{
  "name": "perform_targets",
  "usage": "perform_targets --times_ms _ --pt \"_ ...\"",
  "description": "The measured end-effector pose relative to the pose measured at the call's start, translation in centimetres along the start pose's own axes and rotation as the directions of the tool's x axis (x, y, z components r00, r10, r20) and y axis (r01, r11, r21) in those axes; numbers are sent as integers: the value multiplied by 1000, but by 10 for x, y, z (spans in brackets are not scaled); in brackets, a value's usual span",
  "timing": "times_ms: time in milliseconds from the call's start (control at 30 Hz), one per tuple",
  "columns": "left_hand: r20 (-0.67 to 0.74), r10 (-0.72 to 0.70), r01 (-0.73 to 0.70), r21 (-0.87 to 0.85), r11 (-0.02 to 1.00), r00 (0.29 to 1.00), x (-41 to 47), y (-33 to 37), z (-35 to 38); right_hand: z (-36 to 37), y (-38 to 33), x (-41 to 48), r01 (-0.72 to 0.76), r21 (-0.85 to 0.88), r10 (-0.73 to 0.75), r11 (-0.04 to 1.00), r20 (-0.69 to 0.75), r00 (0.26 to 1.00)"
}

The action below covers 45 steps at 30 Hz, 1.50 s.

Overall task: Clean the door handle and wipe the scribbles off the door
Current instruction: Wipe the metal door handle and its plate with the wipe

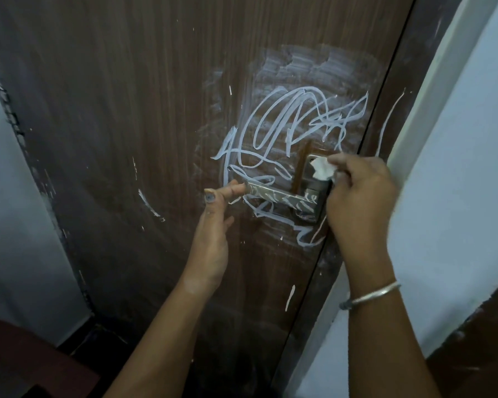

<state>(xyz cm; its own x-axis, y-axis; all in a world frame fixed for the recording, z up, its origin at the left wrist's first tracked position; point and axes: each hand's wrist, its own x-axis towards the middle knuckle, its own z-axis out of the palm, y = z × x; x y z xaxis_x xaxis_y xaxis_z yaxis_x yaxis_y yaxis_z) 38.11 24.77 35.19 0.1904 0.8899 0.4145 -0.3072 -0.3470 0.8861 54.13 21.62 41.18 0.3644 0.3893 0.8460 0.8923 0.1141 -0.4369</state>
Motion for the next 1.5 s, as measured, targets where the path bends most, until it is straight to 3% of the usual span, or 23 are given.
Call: perform_targets --times_ms 200,700,933,1200,1333,1500 --pt "17 11 -10 -13 1000 1000 -3 -2 6 20 14 -37 -101 14 101 995 -87 991" --pt "-13 -25 25 -34 999 1000 -9 -9 3 35 31 -50 -124 111 141 986 -162 977" --pt "3 -41 41 -29 999 999 -12 -14 13 35 39 -63 -187 71 190 980 -49 981" --pt "51 -94 94 2 996 994 -21 -30 34 36 23 -81 -369 366 412 855 -45 910" --pt "76 -127 132 -66 989 989 -17 -33 44 46 14 -98 -351 496 382 794 43 923" --pt "-44 -121 115 -116 987 992 4 -39 47 51 13 -95 -332 599 309 729 144 940"
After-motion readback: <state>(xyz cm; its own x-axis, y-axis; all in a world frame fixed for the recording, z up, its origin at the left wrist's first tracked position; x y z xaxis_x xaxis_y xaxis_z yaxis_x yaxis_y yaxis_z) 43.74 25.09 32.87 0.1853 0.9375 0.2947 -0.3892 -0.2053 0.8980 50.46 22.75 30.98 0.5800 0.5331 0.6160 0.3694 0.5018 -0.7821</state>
